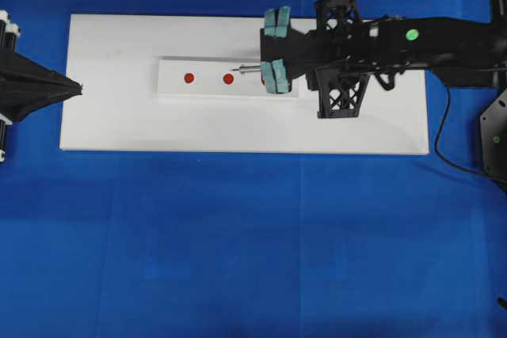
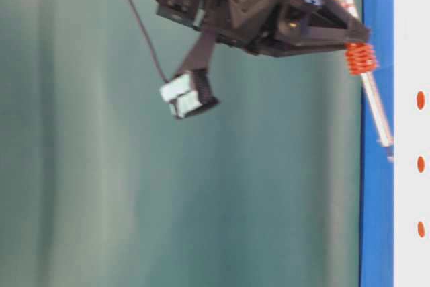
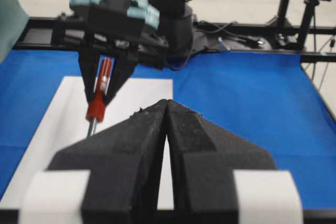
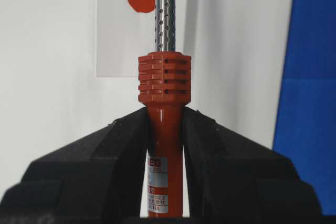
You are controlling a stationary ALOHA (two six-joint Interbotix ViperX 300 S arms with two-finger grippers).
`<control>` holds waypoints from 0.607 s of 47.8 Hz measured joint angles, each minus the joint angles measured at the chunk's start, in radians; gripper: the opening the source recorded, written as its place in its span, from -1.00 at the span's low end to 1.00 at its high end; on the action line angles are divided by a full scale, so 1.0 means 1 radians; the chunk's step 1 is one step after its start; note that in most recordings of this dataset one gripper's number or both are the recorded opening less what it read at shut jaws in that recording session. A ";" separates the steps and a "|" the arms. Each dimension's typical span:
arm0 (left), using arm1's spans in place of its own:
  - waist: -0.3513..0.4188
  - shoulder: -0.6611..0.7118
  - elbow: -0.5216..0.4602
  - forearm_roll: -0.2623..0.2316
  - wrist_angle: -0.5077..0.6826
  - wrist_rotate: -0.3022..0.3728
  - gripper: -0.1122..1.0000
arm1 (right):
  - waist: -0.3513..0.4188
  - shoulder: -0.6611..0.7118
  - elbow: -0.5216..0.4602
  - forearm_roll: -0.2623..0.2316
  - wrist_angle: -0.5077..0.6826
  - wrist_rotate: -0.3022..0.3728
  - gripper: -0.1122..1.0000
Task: Touch the tip of the soldering iron to the mark.
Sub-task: 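Lower the iron tip onto the middle red dot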
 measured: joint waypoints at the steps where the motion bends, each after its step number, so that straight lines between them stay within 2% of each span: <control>1: 0.000 -0.002 0.000 0.000 0.000 0.002 -0.80 | 0.000 0.005 0.000 0.000 -0.003 0.000 -0.67; 29: 0.000 0.000 0.000 0.000 0.002 0.000 -0.80 | -0.005 0.064 0.000 0.002 -0.037 -0.002 -0.67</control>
